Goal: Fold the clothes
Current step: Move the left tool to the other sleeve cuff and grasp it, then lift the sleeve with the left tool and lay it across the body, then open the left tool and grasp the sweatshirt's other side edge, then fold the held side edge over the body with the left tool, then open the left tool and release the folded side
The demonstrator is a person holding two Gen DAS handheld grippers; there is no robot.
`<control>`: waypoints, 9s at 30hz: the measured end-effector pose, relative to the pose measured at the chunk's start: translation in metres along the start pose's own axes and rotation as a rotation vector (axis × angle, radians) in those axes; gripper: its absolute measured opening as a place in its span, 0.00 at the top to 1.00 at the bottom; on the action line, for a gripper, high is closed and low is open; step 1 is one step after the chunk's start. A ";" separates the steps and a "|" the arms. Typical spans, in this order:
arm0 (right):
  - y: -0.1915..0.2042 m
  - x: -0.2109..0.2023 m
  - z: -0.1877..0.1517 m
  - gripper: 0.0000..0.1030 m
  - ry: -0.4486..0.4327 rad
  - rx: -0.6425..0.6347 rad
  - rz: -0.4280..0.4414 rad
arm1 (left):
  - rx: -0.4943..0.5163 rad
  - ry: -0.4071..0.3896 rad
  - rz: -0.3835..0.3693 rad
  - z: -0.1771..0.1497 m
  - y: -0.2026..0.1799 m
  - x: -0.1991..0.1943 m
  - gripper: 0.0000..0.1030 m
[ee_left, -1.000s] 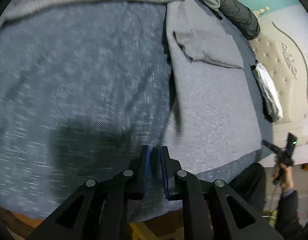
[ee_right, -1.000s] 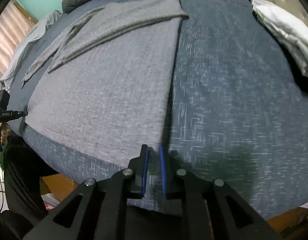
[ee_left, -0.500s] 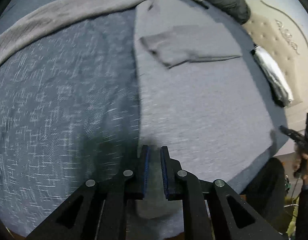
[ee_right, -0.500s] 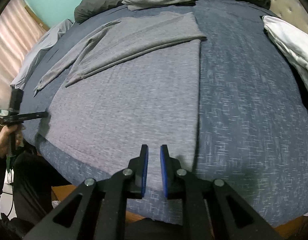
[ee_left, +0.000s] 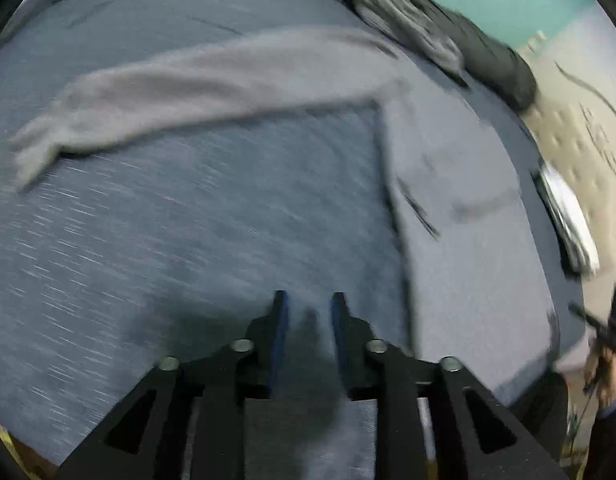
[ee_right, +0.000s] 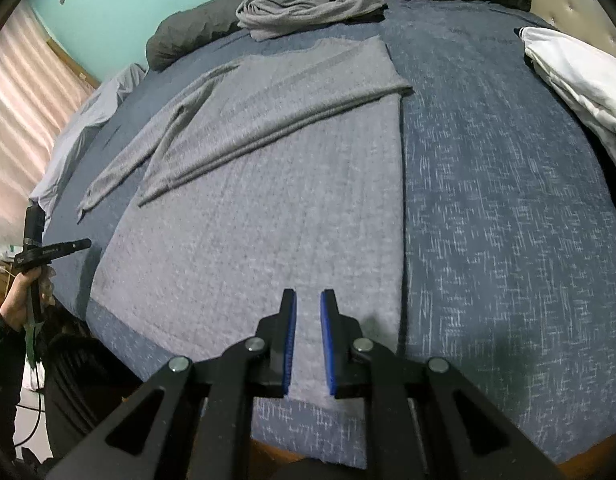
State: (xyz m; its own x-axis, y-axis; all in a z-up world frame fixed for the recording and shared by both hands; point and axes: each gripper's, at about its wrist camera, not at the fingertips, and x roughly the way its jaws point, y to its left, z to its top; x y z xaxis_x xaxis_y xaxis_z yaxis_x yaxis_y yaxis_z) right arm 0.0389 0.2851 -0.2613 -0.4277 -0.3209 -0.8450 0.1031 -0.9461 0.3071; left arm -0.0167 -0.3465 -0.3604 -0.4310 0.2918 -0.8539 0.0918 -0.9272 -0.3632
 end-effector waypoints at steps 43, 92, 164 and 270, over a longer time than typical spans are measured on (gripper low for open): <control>0.028 0.053 0.054 0.64 -0.015 0.023 0.050 | -0.203 -0.280 0.187 0.108 0.144 -0.046 0.93; -0.038 0.040 0.084 0.50 -0.122 0.194 0.135 | 0.428 0.002 -0.223 0.075 -0.349 0.074 0.59; -0.067 0.045 0.103 0.98 -0.320 0.400 0.023 | 0.386 -0.045 0.051 0.164 -0.197 0.159 0.58; -0.038 0.142 0.130 0.71 -0.280 0.187 0.240 | 0.178 -0.058 -0.056 0.350 -0.197 0.238 0.86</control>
State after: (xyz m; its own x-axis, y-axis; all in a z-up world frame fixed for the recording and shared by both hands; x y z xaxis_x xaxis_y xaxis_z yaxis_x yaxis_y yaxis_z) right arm -0.1427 0.2811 -0.3360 -0.6420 -0.4828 -0.5957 0.0761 -0.8132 0.5770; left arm -0.4511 -0.1769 -0.3615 -0.4822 0.3346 -0.8096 -0.0912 -0.9383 -0.3335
